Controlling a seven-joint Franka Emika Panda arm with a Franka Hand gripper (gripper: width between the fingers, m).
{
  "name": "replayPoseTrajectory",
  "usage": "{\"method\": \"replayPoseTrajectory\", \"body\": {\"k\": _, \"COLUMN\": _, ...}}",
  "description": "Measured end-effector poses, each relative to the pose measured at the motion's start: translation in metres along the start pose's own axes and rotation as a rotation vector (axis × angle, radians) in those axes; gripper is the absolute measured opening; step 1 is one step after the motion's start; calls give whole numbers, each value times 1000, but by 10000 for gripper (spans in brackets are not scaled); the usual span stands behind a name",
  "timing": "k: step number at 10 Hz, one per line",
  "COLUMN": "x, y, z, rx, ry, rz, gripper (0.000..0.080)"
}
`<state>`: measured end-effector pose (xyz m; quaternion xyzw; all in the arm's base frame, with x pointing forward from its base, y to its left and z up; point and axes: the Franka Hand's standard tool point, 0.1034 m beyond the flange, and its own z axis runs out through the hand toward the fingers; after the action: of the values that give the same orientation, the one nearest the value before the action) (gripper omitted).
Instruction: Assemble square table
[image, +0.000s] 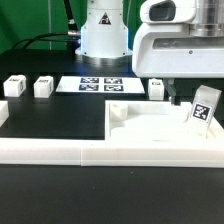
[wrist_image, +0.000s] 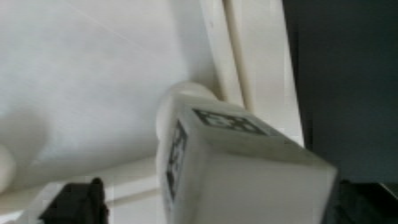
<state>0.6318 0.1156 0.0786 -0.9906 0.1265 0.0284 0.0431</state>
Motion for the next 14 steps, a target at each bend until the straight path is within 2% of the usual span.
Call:
{"method": "replayPoseTrajectory", "body": {"k": 2, "x": 0, "y": 0, "z": 1, "rx": 0, "ry": 0, "rz": 21, "gripper": 634}}
{"method": "replayPoseTrajectory", "body": {"k": 4, "x": 0, "y": 0, "z": 1, "rx": 0, "ry": 0, "rz": 63, "gripper": 286}}
{"method": "replayPoseTrajectory", "body": {"k": 10, "x": 0, "y": 1, "z": 2, "rx": 2, "ry": 1, "rz": 475, "gripper": 290}}
{"method": "replayPoseTrajectory", "body": {"k": 12, "x": 2, "y": 2, "z": 3, "rx": 12, "ry": 25, "rz": 767, "gripper": 290}}
{"method": "replayPoseTrajectory", "body": {"k": 14, "x": 3, "y": 4, "z": 3, "rx": 46, "ry": 14, "rz": 1116, "gripper": 290}}
